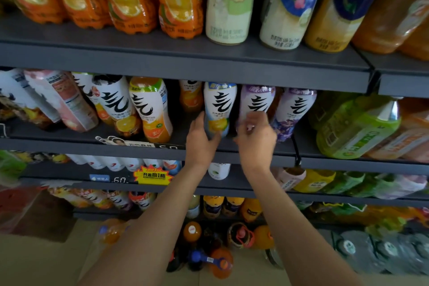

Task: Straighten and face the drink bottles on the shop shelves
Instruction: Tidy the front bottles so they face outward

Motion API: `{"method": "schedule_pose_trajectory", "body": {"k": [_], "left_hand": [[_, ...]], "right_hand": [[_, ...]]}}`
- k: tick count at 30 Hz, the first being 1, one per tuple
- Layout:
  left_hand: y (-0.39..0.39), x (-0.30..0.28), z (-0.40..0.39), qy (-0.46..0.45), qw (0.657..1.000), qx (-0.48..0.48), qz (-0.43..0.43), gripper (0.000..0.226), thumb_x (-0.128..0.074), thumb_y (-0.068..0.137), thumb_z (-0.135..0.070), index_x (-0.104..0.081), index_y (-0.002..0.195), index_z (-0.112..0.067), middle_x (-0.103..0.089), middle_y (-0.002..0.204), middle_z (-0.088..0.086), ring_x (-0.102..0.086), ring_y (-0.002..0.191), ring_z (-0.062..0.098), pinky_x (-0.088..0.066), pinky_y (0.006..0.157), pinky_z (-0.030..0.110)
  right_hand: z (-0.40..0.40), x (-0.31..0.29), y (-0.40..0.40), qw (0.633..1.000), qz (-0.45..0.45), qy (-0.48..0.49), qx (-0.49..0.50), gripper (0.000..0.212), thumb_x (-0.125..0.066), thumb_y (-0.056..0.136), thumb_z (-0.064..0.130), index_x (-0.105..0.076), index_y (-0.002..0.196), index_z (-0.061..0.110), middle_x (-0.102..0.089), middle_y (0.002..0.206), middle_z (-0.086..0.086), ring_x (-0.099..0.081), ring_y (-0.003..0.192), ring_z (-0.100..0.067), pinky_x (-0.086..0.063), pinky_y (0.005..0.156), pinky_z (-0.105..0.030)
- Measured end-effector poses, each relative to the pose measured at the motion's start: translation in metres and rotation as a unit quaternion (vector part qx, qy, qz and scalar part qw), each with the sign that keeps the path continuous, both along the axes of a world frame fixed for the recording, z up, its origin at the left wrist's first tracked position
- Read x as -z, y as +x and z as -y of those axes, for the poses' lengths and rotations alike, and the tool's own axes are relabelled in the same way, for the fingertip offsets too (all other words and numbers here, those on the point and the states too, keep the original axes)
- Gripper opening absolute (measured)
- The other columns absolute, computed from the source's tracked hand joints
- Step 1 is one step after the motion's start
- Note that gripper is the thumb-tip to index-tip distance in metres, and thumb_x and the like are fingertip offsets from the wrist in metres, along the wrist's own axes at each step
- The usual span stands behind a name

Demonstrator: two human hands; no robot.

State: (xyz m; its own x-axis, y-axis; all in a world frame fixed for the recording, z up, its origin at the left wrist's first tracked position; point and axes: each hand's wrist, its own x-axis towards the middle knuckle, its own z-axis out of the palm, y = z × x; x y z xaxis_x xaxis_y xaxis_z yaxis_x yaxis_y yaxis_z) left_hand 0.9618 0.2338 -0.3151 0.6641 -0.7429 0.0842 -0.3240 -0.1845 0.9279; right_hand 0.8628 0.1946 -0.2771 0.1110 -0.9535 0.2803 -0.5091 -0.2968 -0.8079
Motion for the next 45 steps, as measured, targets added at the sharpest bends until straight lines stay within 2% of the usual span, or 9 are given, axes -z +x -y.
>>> {"method": "schedule_pose_trajectory", "body": {"k": [3,7,20,24,27,32,35,38,45], "left_hand": [[-0.006,-0.004,0.010,0.019,0.999,-0.033,0.022,0.064,-0.068,0.083,-0.011,-0.039,0.139,-0.010,-0.048,0.134,0.012,-0.046,0.124,0.024,-0.037,0.100,0.031],[-0.008,-0.003,0.015,0.034,0.997,-0.058,0.044,0.062,-0.067,0.084,-0.013,-0.040,0.139,-0.011,-0.049,0.135,0.010,-0.045,0.125,0.026,-0.038,0.101,0.035],[-0.016,-0.001,0.021,0.044,0.993,-0.080,0.073,0.060,-0.067,0.085,-0.016,-0.039,0.137,-0.007,-0.046,0.134,0.012,-0.043,0.125,0.027,-0.036,0.098,0.033],[-0.022,0.002,0.022,0.065,0.994,-0.081,0.036,0.069,-0.069,0.083,-0.017,-0.032,0.141,-0.009,-0.043,0.136,0.013,-0.041,0.126,0.030,-0.035,0.101,0.038],[-0.026,0.001,0.025,0.078,0.992,-0.097,0.028,0.067,-0.066,0.085,-0.014,-0.031,0.142,-0.011,-0.042,0.137,0.013,-0.040,0.126,0.031,-0.035,0.100,0.038],[-0.030,-0.003,0.015,0.093,0.989,-0.106,0.042,0.061,-0.062,0.088,-0.016,-0.031,0.140,-0.006,-0.039,0.136,0.015,-0.042,0.124,0.031,-0.037,0.100,0.039],[-0.021,-0.004,-0.014,0.039,0.987,-0.136,0.070,0.046,-0.058,0.089,-0.009,-0.041,0.130,0.000,-0.042,0.128,0.018,-0.049,0.115,0.030,-0.041,0.097,0.035],[0.010,-0.008,-0.048,0.004,0.972,-0.206,0.114,0.033,-0.055,0.085,0.002,-0.047,0.117,0.007,-0.045,0.118,0.023,-0.050,0.105,0.034,-0.035,0.087,0.025],[0.094,-0.024,-0.094,-0.012,0.954,-0.289,0.077,0.039,-0.060,0.085,-0.003,-0.045,0.120,0.004,-0.044,0.120,0.021,-0.049,0.104,0.034,-0.042,0.086,0.034]], "right_hand": [[0.012,0.001,-0.025,0.996,-0.052,0.028,0.060,0.031,-0.064,0.088,0.023,-0.054,0.112,0.006,-0.064,0.109,-0.008,-0.059,0.100,-0.025,-0.044,0.080,-0.034],[0.024,0.006,-0.016,0.985,-0.142,0.099,0.017,0.050,-0.067,0.084,0.032,-0.047,0.118,0.001,-0.058,0.119,-0.016,-0.052,0.113,-0.033,-0.044,0.084,-0.041],[0.027,0.008,-0.027,0.988,-0.134,0.062,0.044,0.034,-0.063,0.087,0.033,-0.059,0.106,0.006,-0.066,0.101,-0.012,-0.060,0.099,-0.031,-0.045,0.074,-0.035],[0.024,0.009,-0.053,0.986,-0.071,0.079,0.129,0.044,-0.067,0.085,0.026,-0.046,0.114,0.001,-0.052,0.120,-0.014,-0.052,0.108,-0.033,-0.036,0.075,-0.034],[0.033,0.012,-0.059,0.983,-0.086,0.114,0.116,0.055,-0.067,0.085,0.021,-0.037,0.127,0.001,-0.040,0.133,-0.016,-0.046,0.115,-0.036,-0.038,0.081,-0.038],[0.027,0.013,-0.057,0.981,-0.086,0.115,0.128,0.044,-0.060,0.090,0.019,-0.038,0.123,0.000,-0.040,0.130,-0.018,-0.048,0.109,-0.039,-0.035,0.071,-0.035],[0.003,0.018,-0.050,0.995,-0.056,0.075,0.045,0.024,-0.058,0.090,0.016,-0.052,0.108,0.001,-0.058,0.112,-0.015,-0.056,0.099,-0.033,-0.034,0.070,-0.028],[-0.016,0.014,-0.014,0.990,-0.069,0.081,-0.096,0.018,-0.062,0.089,0.019,-0.061,0.097,0.004,-0.068,0.092,-0.012,-0.063,0.085,-0.029,-0.050,0.072,-0.034],[-0.055,-0.003,0.094,0.972,-0.078,0.099,-0.198,0.051,-0.072,0.080,0.033,-0.051,0.118,0.007,-0.055,0.119,-0.008,-0.055,0.108,-0.024,-0.048,0.087,-0.041]]}}
